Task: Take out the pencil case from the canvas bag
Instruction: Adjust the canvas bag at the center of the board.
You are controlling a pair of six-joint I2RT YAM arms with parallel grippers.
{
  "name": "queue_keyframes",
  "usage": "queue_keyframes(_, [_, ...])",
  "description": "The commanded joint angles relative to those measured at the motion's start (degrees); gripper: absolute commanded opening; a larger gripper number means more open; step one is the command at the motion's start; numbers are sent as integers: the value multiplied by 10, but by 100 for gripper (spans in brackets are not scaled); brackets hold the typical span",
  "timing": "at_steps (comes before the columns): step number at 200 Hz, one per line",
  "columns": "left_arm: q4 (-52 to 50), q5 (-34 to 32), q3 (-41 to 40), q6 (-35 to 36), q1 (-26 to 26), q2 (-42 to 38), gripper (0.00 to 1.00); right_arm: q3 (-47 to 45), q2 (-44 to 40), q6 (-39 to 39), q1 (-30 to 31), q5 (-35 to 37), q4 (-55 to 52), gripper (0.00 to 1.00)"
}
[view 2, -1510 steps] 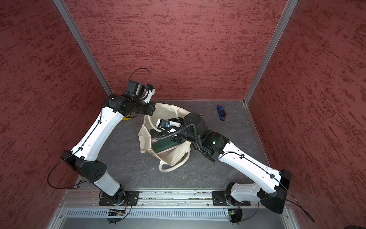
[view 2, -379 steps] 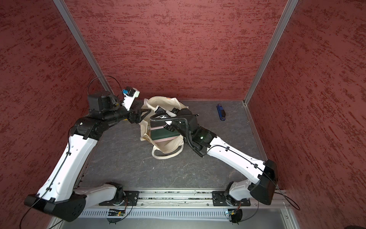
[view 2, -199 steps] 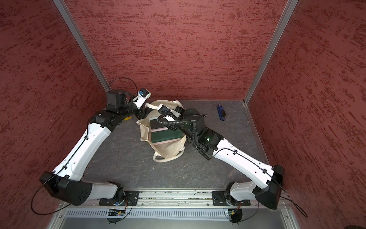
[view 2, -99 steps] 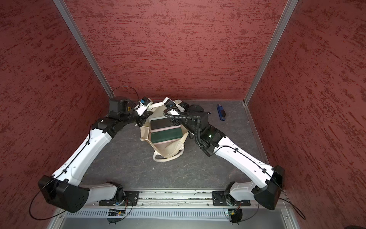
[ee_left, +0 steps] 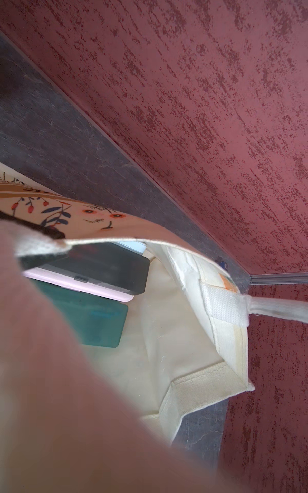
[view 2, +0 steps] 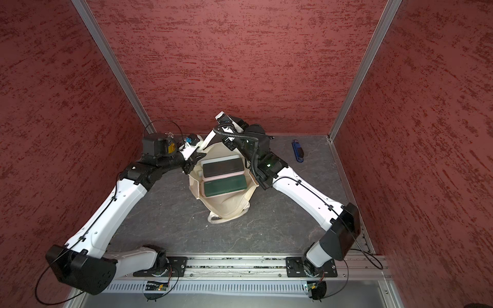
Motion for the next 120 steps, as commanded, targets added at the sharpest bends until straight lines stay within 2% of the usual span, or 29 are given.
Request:
queue_keyframes(1, [31,44,-7,25,-4,-22,0,55,41,32,-21,-25,-17,60])
queue_keyframes(37, [53,52,-20,25,-4,-36,0,171,124,69,-58,-85,-111,65])
queue_keyframes(86, [75,56,-21,12,-6,-39,0,384,271,119,-97,-161,-336,71])
queue_keyframes(120, [100,33,-27,-7,-8,-44,0,522,348,144,-102,-164,-468,75])
